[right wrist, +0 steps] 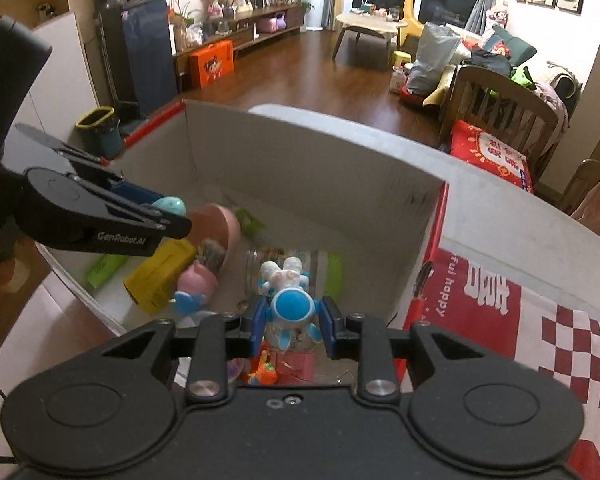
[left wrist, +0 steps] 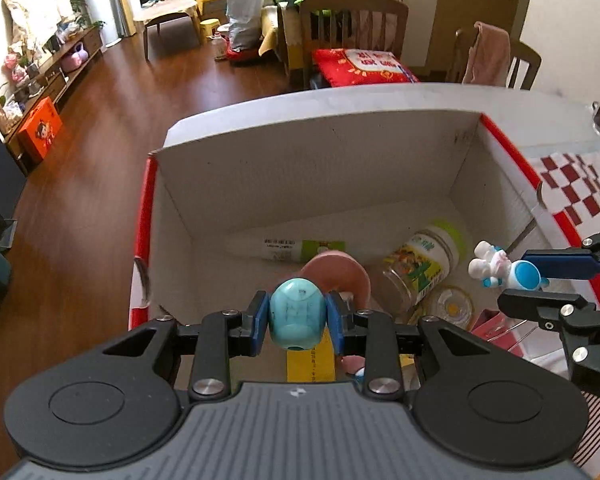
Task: Organize rigid objects
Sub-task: 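Carry the teal ball and white-blue keychain figure into the box and open both grippers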
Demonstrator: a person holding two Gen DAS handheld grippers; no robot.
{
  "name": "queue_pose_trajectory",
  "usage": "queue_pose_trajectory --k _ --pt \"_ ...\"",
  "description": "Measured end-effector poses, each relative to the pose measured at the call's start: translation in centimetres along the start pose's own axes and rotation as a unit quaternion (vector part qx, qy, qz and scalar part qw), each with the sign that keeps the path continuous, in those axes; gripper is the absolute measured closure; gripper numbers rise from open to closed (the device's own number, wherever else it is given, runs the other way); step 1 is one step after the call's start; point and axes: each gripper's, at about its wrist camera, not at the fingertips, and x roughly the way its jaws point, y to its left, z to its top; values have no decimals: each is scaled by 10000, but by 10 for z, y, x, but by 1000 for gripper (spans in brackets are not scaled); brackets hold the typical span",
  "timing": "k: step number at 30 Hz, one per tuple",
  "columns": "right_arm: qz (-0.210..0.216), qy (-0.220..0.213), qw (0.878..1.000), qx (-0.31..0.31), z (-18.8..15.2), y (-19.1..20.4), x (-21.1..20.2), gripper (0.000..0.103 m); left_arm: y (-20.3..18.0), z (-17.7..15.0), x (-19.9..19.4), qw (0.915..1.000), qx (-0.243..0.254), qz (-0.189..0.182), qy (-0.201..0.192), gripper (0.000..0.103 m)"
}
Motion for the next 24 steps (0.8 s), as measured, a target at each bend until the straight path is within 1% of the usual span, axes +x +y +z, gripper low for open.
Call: queue_pose_trajectory --k 3,6,10,15,24 --pt "55 124 9999 -12 -2 2 5 75 -1 0 5 9999 -36 -37 96 73" --pt "61 155 9999 -29 -2 3 6 75 -1 -1 8 9998 -72 -41 189 73" --pt "65 155 9999 -6 -2 3 3 70 1 -3 9 9993 -191 -129 286 73" --pt "101 102 9998 99 -5 -2 -4 63 0 -5 6 9989 -282 -208 298 73" --pt "166 -115 9994 287 -7 -9 -25 54 -6 -12 -5 9988 -316 -272 262 72"
